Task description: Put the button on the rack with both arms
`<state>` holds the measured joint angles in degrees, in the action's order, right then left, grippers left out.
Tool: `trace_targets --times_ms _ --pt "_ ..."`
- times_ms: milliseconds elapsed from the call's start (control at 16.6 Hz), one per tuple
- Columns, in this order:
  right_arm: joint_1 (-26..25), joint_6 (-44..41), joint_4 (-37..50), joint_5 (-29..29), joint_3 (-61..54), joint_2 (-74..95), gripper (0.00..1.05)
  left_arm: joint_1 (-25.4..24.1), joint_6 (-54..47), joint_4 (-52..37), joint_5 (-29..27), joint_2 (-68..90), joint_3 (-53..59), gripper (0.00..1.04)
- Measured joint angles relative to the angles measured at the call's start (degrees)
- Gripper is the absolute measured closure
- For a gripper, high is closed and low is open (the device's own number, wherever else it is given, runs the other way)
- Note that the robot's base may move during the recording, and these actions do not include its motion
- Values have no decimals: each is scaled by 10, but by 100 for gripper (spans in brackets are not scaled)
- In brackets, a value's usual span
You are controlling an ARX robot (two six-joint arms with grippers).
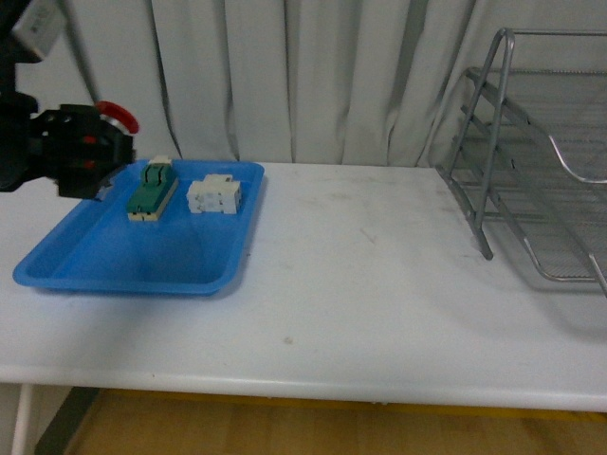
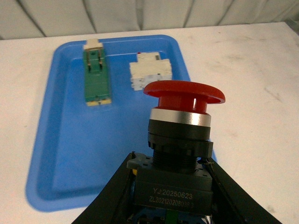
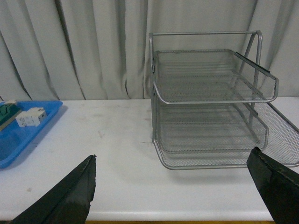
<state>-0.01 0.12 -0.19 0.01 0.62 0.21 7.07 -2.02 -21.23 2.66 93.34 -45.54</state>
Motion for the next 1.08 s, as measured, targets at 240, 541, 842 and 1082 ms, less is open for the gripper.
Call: trace_targets --times_ms 240,541,842,1082 --pt "0 0 0 0 0 0 6 -30 -27 -38 1 -21 80 68" --pt "0 0 0 0 0 0 6 -57 -30 -59 10 -17 110 68" --pt "0 0 0 0 0 0 6 -54 -30 -65 12 -17 113 68" --pt "0 0 0 0 0 0 6 -54 -30 -69 2 -17 115 68"
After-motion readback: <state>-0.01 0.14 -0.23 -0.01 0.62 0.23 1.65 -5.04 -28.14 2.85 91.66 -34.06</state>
